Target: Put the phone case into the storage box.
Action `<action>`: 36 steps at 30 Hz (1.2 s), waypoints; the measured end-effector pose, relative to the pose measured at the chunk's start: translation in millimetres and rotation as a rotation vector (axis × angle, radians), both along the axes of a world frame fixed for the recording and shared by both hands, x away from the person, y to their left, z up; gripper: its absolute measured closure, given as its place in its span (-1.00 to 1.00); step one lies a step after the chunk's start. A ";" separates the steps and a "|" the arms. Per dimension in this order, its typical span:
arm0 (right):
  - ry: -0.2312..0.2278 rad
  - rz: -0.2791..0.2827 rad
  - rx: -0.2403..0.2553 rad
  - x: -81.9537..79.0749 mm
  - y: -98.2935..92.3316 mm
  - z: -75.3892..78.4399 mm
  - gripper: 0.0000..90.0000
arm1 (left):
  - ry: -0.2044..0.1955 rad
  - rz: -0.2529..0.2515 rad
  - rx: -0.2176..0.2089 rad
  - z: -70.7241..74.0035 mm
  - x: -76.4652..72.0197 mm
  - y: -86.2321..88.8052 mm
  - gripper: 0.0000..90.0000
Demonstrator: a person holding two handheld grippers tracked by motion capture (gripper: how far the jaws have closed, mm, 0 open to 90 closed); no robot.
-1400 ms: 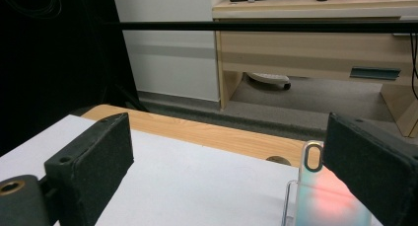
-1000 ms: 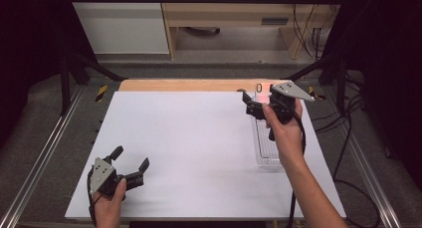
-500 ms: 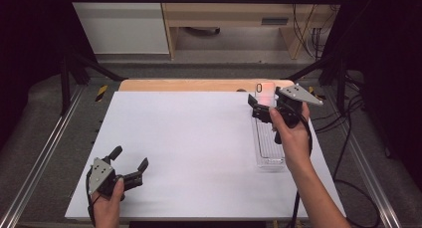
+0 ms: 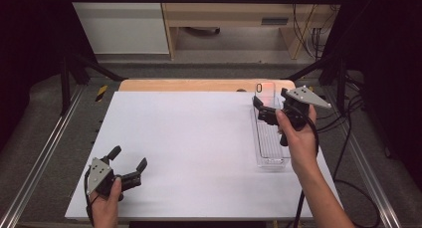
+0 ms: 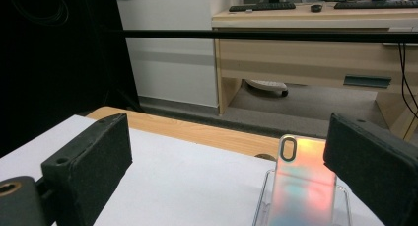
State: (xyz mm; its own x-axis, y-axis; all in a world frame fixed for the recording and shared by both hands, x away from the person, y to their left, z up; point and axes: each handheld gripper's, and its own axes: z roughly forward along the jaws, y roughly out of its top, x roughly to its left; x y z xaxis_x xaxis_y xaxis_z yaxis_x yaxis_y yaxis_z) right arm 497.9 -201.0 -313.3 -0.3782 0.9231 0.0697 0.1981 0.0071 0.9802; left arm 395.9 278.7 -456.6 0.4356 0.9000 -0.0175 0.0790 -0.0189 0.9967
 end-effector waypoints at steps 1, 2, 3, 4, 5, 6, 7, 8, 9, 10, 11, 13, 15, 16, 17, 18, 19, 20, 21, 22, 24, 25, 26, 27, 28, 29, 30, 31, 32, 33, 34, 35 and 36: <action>-0.002 0.000 0.000 -1.0 -0.8 0.0 -0.90 | -0.001 0.002 -0.003 0.1 -0.1 0.2 -0.98; -0.003 -0.002 0.000 -1.6 -1.3 0.0 -0.90 | -0.001 0.005 -0.005 0.1 -0.2 0.8 -0.98; -0.005 -0.002 -0.001 -2.3 -2.1 -0.1 -0.90 | -0.002 0.005 -0.005 0.2 -0.3 1.2 -0.98; -0.004 -0.001 0.000 -2.9 -2.6 0.0 -0.91 | -0.002 0.005 -0.008 0.5 -0.6 2.0 -0.98; -0.005 -0.005 -0.001 -3.8 -3.5 0.0 -0.91 | -0.002 0.003 -0.006 0.6 -0.6 2.4 -0.98; -0.006 -0.005 -0.001 -4.1 -3.8 0.0 -0.91 | -0.002 0.004 -0.006 1.0 -0.8 3.1 -0.98; -0.004 -0.005 0.000 -4.7 -4.6 0.1 -0.92 | -0.003 0.005 -0.010 1.2 -1.0 3.7 -0.98; -0.003 -0.005 0.003 -5.2 -5.1 0.1 -0.92 | -0.005 0.006 -0.011 1.3 -1.1 4.3 -0.98; -0.003 -0.006 0.004 -5.9 -5.8 0.2 -0.92 | -0.005 0.007 -0.010 1.5 -1.2 4.9 -0.98; -0.005 -0.007 0.005 -6.2 -6.1 0.1 -0.92 | -0.005 0.011 -0.013 1.9 -1.3 5.9 -0.98; -0.007 -0.005 0.004 -6.9 -6.7 -0.1 -0.92 | -0.005 0.011 -0.017 2.0 -1.3 6.6 -0.98; -0.008 -0.008 0.002 -8.0 -7.5 -0.6 -0.92 | -0.005 0.013 -0.018 2.2 -1.5 7.8 -0.98; -0.013 -0.010 0.000 -9.3 -8.8 -0.7 -0.92 | -0.004 0.014 -0.020 2.4 -1.3 8.7 -0.98; -0.012 -0.009 0.002 -9.9 -9.4 -0.8 -0.92 | -0.003 0.011 -0.019 2.5 -1.2 9.1 -0.98; -0.014 -0.008 0.002 -11.2 -10.6 -0.9 -0.92 | -0.003 0.010 -0.019 2.6 -1.2 9.1 -0.98; -0.017 -0.006 0.000 -11.6 -11.2 -1.0 -0.93 | -0.002 0.006 -0.018 2.7 -1.3 9.1 -0.98; -0.018 -0.006 -0.001 -12.9 -12.2 -1.2 -0.92 | -0.002 0.003 -0.017 2.9 -1.3 9.0 -0.98; -0.017 -0.005 -0.002 -13.7 -13.1 -1.3 -0.92 | -0.002 -0.001 -0.017 3.1 -1.4 8.8 -0.98; -0.021 -0.002 -0.001 -14.8 -14.4 -1.7 -0.92 | -0.002 -0.004 -0.016 3.3 -1.4 8.7 -0.98; -0.020 -0.004 -0.002 -15.8 -15.2 -2.0 -0.92 | -0.001 -0.010 -0.011 3.4 -1.5 8.5 -0.98; -0.019 -0.002 -0.001 -18.1 -17.7 -3.0 -0.93 | 0.002 -0.016 -0.006 3.4 -1.7 8.8 -0.98; -0.022 -0.002 -0.001 -18.9 -19.0 -3.3 -0.93 | 0.002 -0.016 -0.006 3.5 -1.7 8.9 -0.98; -0.022 -0.001 0.001 -19.6 -19.9 -3.5 -0.93 | 0.001 -0.015 -0.008 3.6 -1.7 9.0 -0.98; -0.023 -0.001 0.002 -20.4 -21.4 -4.0 -0.92 | 0.002 -0.016 -0.008 3.7 -1.7 9.0 -0.98; -0.021 -0.002 0.002 -21.1 -22.4 -4.2 -0.92 | 0.003 -0.018 -0.007 3.6 -1.6 8.8 -0.98; -0.018 -0.002 0.007 -21.8 -23.9 -4.7 -0.92 | 0.004 -0.020 -0.005 3.4 -1.5 8.7 -0.98; -0.017 -0.001 0.009 -22.2 -24.8 -5.1 -0.92 | 0.005 -0.022 -0.006 3.2 -1.3 8.3 -0.98; -0.018 0.000 0.010 -22.6 -26.5 -5.5 -0.92 | 0.005 -0.024 -0.009 3.0 -1.1 7.6 -0.98; -0.016 -0.001 0.011 -22.6 -27.8 -5.9 -0.92 | 0.006 -0.028 -0.006 3.1 -0.8 7.3 -0.98; -0.018 -0.002 0.015 -22.7 -29.0 -6.3 -0.92 | 0.007 -0.032 -0.005 3.3 -0.8 6.7 -0.98; -0.020 -0.005 0.019 -22.9 -30.3 -6.7 -0.92 | 0.006 -0.036 -0.007 3.7 -0.8 6.1 -0.98; -0.023 -0.006 0.023 -23.3 -31.6 -7.1 -0.92 | 0.005 -0.037 -0.007 4.1 -0.9 5.7 -0.98; -0.022 -0.007 0.024 -24.0 -32.4 -7.4 -0.92 | 0.003 -0.039 -0.009 5.1 -1.2 5.2 -0.98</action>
State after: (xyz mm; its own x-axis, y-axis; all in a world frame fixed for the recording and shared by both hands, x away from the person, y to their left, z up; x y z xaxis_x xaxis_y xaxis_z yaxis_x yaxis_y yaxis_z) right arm 473.9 -233.4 -320.7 -0.3736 0.9238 0.0838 0.1760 -0.0181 0.9842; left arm 394.7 283.9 -451.6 0.4701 0.8822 -0.0264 0.0812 -0.0134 0.9966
